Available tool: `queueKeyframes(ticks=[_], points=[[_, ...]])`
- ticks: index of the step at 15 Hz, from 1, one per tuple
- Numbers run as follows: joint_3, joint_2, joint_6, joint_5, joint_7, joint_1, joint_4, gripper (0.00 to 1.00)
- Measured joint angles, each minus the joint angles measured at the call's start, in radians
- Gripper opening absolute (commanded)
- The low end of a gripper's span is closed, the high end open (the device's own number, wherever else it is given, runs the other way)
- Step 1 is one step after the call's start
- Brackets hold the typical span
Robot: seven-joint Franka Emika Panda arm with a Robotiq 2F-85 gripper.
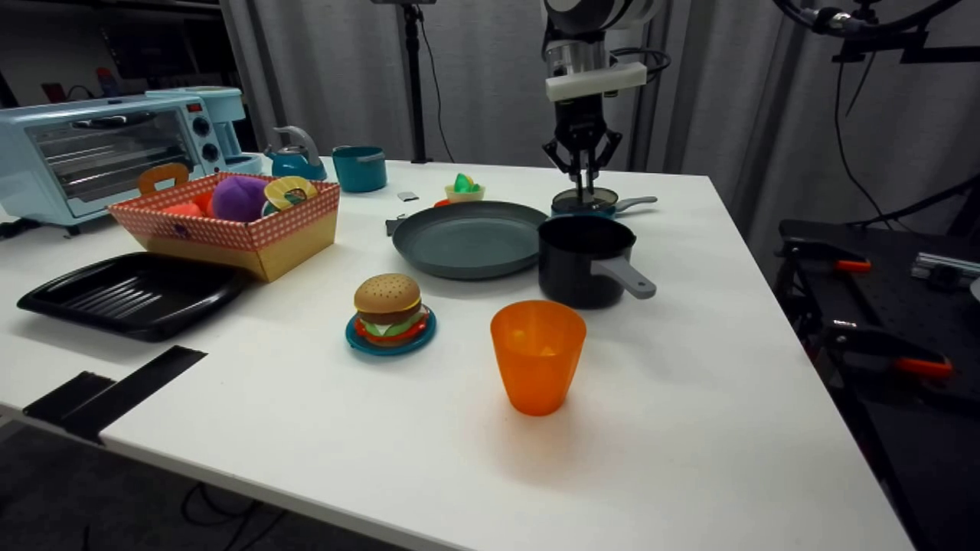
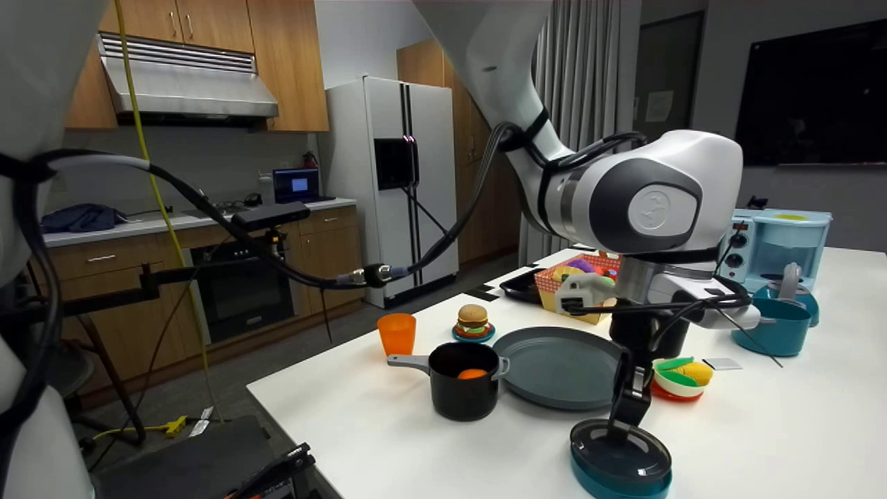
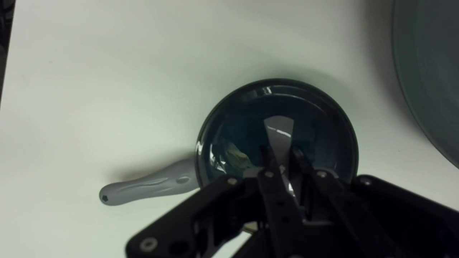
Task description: Take the lid on the black pot and put it on the blue pan
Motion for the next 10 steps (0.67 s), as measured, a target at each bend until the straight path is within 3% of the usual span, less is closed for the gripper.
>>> queueKeyframes(ticks=[3,4,6,10], points=[[-0.001,0.004,0.000,0.000,0.010,0.000,0.000,0.04],[-0.001,0.005,0.000,0.000,0.012,0.000,0.000,0.39],[-0.001,0.005,0.000,0.000,0.017,0.000,0.000,0.45],[-0.001,0.005,0.000,0.000,0.019,0.000,0.000,0.77]])
